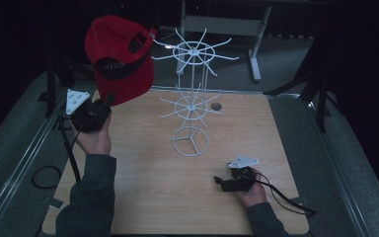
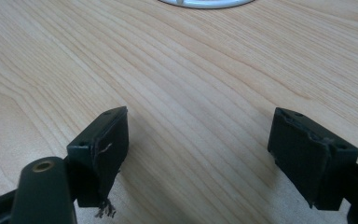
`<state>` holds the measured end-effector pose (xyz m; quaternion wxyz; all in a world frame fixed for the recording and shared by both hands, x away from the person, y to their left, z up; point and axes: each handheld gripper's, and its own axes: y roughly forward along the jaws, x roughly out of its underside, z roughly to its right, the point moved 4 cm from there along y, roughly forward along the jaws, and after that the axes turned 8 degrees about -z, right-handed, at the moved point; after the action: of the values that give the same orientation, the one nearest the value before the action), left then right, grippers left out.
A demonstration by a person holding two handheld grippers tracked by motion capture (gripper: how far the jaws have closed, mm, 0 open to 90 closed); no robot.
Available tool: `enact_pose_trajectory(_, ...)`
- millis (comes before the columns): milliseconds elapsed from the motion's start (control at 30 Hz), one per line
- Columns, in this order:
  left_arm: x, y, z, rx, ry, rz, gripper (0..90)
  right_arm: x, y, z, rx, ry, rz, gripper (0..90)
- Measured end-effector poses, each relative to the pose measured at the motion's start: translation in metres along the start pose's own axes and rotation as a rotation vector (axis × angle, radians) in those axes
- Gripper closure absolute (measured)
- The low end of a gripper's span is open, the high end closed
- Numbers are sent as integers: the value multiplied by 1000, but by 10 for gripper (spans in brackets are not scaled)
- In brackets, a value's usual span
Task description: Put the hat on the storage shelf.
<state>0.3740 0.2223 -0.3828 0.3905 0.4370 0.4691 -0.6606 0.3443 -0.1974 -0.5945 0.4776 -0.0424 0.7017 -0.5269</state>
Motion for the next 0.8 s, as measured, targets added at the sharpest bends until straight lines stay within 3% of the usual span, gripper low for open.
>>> enact_pose_trajectory(800, -10, -5, 6, 10, 27, 40, 857, 0, 0, 0, -1, 0, -1, 200)
